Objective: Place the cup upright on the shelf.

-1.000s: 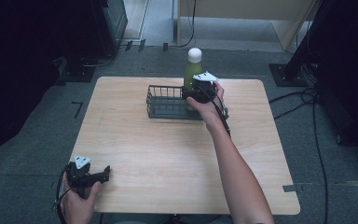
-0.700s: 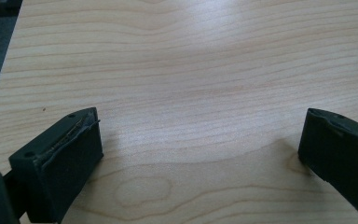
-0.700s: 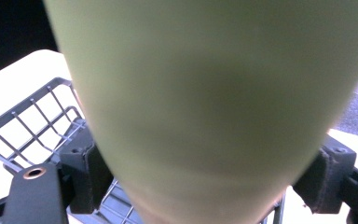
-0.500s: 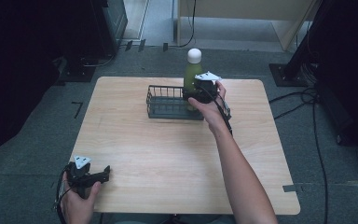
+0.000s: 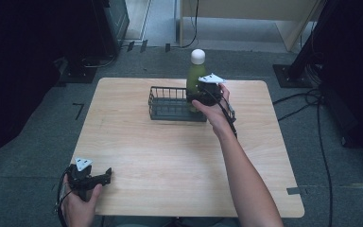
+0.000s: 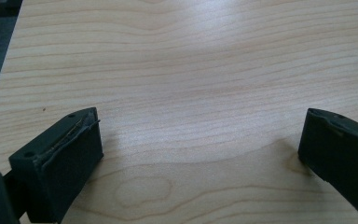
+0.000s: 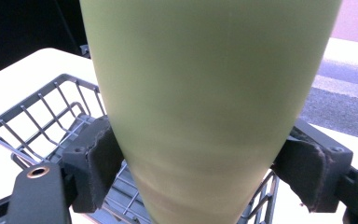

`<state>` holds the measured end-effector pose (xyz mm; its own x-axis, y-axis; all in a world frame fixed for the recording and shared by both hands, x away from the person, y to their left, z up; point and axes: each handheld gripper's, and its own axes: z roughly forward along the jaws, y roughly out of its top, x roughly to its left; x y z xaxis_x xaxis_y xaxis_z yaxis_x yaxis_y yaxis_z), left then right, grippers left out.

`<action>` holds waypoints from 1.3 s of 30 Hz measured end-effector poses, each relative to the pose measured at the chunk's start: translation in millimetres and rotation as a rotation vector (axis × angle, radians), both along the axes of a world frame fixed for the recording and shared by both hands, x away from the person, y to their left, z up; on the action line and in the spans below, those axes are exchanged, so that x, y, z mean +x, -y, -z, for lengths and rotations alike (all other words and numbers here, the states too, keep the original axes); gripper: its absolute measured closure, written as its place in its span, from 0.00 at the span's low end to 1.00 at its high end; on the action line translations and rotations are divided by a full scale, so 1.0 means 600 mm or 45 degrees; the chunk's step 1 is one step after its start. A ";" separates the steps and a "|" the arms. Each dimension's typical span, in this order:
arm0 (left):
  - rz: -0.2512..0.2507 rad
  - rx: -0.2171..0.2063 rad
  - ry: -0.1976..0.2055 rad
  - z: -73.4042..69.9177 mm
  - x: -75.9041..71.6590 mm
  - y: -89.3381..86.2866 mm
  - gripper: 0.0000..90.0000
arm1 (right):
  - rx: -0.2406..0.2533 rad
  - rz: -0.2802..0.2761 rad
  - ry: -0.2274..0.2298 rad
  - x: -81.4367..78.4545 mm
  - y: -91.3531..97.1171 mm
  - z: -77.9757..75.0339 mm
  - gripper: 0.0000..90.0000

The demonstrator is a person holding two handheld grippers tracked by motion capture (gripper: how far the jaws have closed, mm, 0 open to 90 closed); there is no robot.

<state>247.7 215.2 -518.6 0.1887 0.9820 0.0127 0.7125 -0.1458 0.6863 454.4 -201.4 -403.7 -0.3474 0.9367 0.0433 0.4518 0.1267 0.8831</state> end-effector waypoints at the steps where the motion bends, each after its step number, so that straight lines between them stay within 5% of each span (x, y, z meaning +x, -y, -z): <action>1: 0.000 0.000 -0.001 0.000 0.000 0.000 0.00 | 0.000 0.000 0.000 0.000 0.000 0.000 0.21; 14: 0.000 0.000 0.000 0.000 0.000 0.000 0.00 | 0.027 -0.029 -0.018 -0.027 0.016 -0.014 0.06; 39: 0.000 0.001 -0.001 0.000 0.000 0.000 0.00 | 0.007 -0.009 -0.029 -0.118 0.077 0.007 0.05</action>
